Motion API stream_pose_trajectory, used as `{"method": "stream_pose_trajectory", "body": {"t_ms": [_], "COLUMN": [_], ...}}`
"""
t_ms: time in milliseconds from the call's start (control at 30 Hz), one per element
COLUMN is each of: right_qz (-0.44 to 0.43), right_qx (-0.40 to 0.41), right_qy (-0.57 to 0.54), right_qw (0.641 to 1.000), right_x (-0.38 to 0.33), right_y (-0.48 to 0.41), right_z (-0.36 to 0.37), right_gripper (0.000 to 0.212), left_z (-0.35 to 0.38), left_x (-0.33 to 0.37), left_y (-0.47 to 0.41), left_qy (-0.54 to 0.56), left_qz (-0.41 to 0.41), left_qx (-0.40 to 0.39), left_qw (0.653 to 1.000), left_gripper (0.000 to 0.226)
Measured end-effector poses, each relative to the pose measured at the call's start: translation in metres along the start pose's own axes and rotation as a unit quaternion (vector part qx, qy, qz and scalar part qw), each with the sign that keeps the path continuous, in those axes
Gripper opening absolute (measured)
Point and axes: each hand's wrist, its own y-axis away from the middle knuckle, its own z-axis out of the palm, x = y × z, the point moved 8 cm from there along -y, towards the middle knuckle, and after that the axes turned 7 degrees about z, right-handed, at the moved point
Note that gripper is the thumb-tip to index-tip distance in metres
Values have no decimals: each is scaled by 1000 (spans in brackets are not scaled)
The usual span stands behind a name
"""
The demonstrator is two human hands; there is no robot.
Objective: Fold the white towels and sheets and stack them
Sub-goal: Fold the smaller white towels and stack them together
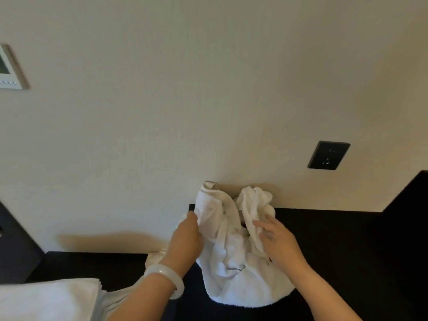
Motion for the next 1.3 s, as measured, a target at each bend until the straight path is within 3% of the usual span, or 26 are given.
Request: {"method": "stream_pose_trajectory", "body": {"t_ms": [67, 200, 267, 333, 400, 467, 667, 733, 833, 900, 1000, 1100, 1200, 1300], "right_qz": [-11, -106, -166, -193, -188, -183, -238, -266, -305, -310, -262, -161, -45, 39], "right_qx": [26, -9, -59, -61, -9, 45, 182, 188, 183, 166, 116, 41, -33, -50], "right_qy": [-7, -84, -51, -29, -42, -39, -160, -186, -167, -169, -128, -16, 39, 32], "right_qw": [1000, 991, 983, 979, 981, 981, 940, 927, 920, 921, 950, 986, 998, 997], "right_x": [-8, -57, -86, -109, -121, -125, -132, -142, -154, -148, -113, -40, 56, 137], "right_y": [6, 15, 13, 4, -7, -12, 2, 12, 27, 29, 10, -21, -40, -42], "right_z": [-17, -32, -36, -51, -80, -116, -245, -277, -310, -327, -321, -271, -219, -200], "right_gripper": [32, 53, 68, 59, 28, 10, 24, 27, 34, 32, 24, 19, 8, 26], "left_z": [-10, -31, -40, -52, -65, -76, -79, -87, -104, -113, -84, -5, 65, 100], "left_x": [13, 77, 115, 150, 176, 197, 251, 267, 287, 304, 306, 267, 212, 169], "left_y": [-7, -17, -22, -25, -28, -31, -30, -24, -20, -19, -33, -48, -33, -6], "left_qy": [18, 124, 158, 169, 175, 168, 60, 108, 256, 253, 218, 113, 40, 47], "left_qz": [11, 87, 134, 170, 181, 178, 190, 193, 183, 209, 207, 134, 70, 35], "left_qx": [-4, -16, -29, -36, -29, 0, 79, 143, 237, 283, 233, 109, 41, 24], "left_qw": [1000, 988, 978, 970, 967, 970, 977, 965, 919, 901, 925, 978, 996, 998], "left_gripper": [8, 34, 26, 17, 16, 14, 14, 16, 16, 17, 15, 10, 11, 18]}}
